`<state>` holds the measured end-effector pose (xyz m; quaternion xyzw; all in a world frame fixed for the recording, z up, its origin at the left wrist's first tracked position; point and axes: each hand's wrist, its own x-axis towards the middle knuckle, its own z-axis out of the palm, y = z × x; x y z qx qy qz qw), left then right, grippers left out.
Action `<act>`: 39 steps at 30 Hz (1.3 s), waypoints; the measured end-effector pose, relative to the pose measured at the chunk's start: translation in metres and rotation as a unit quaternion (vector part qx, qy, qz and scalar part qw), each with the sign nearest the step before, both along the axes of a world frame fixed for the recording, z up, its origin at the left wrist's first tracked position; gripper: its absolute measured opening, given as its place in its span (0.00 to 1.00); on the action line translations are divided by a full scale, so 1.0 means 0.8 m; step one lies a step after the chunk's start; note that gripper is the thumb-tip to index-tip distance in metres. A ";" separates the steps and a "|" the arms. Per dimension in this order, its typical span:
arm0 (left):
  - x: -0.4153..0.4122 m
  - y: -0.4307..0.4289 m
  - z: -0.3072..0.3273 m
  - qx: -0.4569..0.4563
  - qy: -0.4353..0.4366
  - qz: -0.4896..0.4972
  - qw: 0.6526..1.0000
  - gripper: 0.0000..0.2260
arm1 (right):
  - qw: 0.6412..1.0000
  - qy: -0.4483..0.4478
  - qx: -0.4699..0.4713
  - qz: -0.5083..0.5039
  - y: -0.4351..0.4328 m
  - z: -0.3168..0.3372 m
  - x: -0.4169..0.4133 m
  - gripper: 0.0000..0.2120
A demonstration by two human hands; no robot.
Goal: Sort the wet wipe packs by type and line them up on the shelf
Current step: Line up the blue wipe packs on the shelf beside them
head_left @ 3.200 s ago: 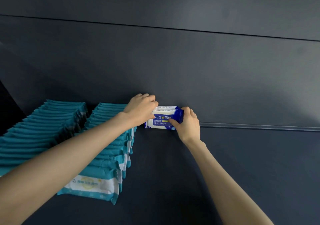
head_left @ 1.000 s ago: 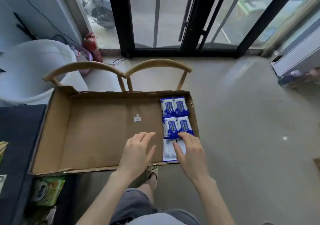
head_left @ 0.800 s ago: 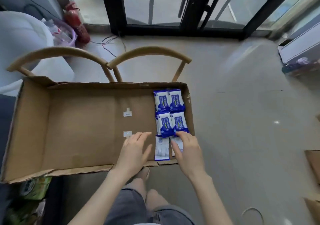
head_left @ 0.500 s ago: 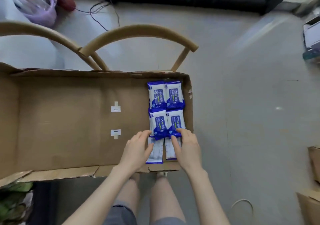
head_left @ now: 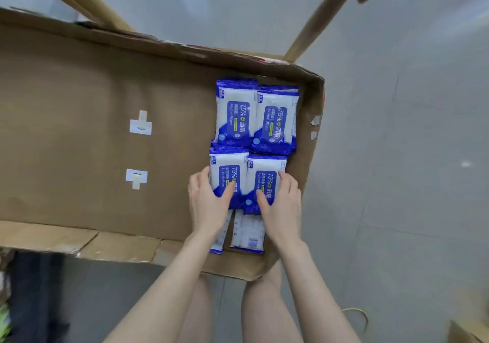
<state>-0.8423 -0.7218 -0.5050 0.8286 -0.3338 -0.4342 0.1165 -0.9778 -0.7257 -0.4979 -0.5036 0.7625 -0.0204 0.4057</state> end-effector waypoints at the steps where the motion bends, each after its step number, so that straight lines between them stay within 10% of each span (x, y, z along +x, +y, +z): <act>1: -0.004 0.001 -0.008 -0.014 -0.008 0.015 1.000 0.24 | 1.000 0.007 -0.007 0.003 0.000 -0.008 -0.002 0.30; 24: 0.011 0.094 -0.007 -0.076 0.091 0.249 0.961 0.10 | 0.998 -0.003 -0.026 -0.065 -0.002 -0.037 0.004 0.28; 39: 0.076 0.209 0.168 -0.186 0.174 0.506 0.824 0.08 | 0.947 -0.308 0.081 0.040 0.060 0.161 0.076 0.08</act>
